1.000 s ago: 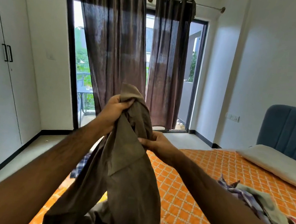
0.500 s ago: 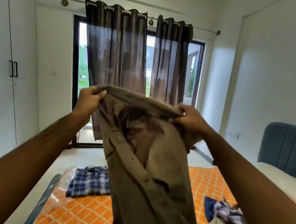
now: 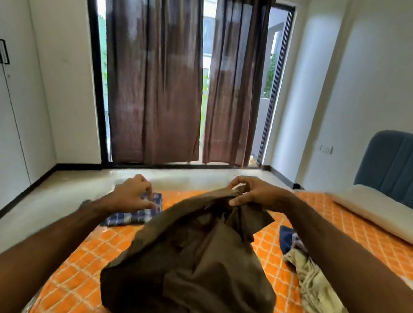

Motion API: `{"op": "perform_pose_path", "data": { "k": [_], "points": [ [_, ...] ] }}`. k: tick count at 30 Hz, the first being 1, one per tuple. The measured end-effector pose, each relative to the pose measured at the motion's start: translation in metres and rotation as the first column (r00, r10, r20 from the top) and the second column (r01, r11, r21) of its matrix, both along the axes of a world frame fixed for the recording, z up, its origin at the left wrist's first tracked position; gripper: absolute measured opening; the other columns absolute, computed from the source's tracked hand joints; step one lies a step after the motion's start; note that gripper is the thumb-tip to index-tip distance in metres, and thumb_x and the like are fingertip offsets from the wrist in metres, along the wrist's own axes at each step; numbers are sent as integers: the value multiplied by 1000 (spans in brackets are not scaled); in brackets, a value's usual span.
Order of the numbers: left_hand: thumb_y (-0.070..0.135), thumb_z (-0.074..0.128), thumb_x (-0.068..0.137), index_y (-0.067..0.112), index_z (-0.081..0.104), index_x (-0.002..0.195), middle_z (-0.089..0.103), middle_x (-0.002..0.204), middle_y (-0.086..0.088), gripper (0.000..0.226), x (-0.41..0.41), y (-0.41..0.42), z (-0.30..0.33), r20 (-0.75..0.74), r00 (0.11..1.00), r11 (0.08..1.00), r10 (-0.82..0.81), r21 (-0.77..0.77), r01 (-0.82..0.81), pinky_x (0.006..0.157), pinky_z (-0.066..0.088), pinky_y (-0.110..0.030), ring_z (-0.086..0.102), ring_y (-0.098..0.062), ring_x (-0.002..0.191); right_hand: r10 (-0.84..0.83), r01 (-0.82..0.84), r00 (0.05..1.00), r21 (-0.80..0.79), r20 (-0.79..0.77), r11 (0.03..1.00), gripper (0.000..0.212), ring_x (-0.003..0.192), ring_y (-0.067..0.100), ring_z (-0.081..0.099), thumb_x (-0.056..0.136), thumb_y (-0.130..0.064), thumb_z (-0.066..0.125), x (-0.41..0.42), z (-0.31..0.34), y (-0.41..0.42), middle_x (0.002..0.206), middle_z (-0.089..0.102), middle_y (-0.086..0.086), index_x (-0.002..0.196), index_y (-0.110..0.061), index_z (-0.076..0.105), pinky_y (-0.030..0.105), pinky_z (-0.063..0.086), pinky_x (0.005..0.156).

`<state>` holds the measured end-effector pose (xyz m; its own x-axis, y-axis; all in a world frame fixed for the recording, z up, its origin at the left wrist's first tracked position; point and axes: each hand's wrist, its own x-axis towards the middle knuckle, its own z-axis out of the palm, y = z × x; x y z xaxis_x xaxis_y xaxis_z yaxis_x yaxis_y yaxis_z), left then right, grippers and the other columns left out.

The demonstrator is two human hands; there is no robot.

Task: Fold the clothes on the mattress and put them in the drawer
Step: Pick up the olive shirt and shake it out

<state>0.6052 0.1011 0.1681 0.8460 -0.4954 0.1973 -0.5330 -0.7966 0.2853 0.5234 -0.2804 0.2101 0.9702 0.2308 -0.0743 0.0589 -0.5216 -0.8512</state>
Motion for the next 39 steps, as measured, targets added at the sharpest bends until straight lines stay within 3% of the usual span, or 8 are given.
{"op": "perform_pose_path", "data": {
  "k": [5,11,17,22,27,34,37,39],
  "points": [
    [74,74,69,21,42,137,51,133,6,92,-36,-43,-86,-216,947,970,-240,-5,245,98,48,-32,53,-10,119,179,-144,933,131,-314,981,63,112,41,65,77,15,78,-22,-86,9,121,66,28,132,-1,53,50,57,90],
    [57,69,80,26,44,129,50,130,1,63,-82,-93,-200,-256,902,844,-347,335,419,90,48,-46,53,-23,121,253,-379,899,-349,-357,857,65,109,27,64,71,-10,92,-66,-178,20,122,64,11,124,-14,54,42,56,87],
    [19,52,87,17,60,112,62,102,-7,26,-111,-95,-251,60,888,741,-457,578,342,77,49,-43,65,-30,92,215,-376,809,-201,-547,904,61,65,-12,56,79,-2,85,-117,-245,19,99,54,-8,131,-5,53,12,42,53],
    [17,56,77,17,58,98,56,94,-8,22,-88,-67,-251,228,857,803,-462,518,295,70,45,-44,56,-34,85,195,-211,843,25,-501,977,46,70,10,56,80,-12,86,-125,-266,-1,93,62,-3,120,-15,63,26,43,56],
    [5,50,87,15,41,99,55,84,-9,18,-79,-61,-243,-10,989,988,-151,-35,150,61,40,-45,56,-40,74,-186,293,924,306,-335,906,20,78,15,63,90,1,72,-129,-282,-6,92,61,10,90,-11,55,27,50,65],
    [16,40,106,10,35,108,51,81,-8,8,-80,-58,-226,-26,972,969,-234,-83,231,55,39,-44,49,-29,63,-292,337,916,134,-275,932,32,69,10,57,95,11,45,-132,-276,6,80,63,3,78,-11,61,30,47,68],
    [23,50,103,9,43,108,54,87,-9,16,-70,-53,-195,34,936,937,-350,21,349,60,39,-39,54,-28,71,-211,216,960,9,-182,976,19,73,11,51,101,-23,55,-130,-261,3,82,57,-1,83,-17,58,32,40,71],
    [26,59,99,10,49,108,59,95,-13,21,-63,-51,-171,64,928,928,-367,86,361,65,42,-38,58,-30,79,-111,99,990,-128,-91,987,42,72,12,50,93,-58,63,-130,-248,8,84,54,-1,89,-17,54,29,38,66]
  ]
}}
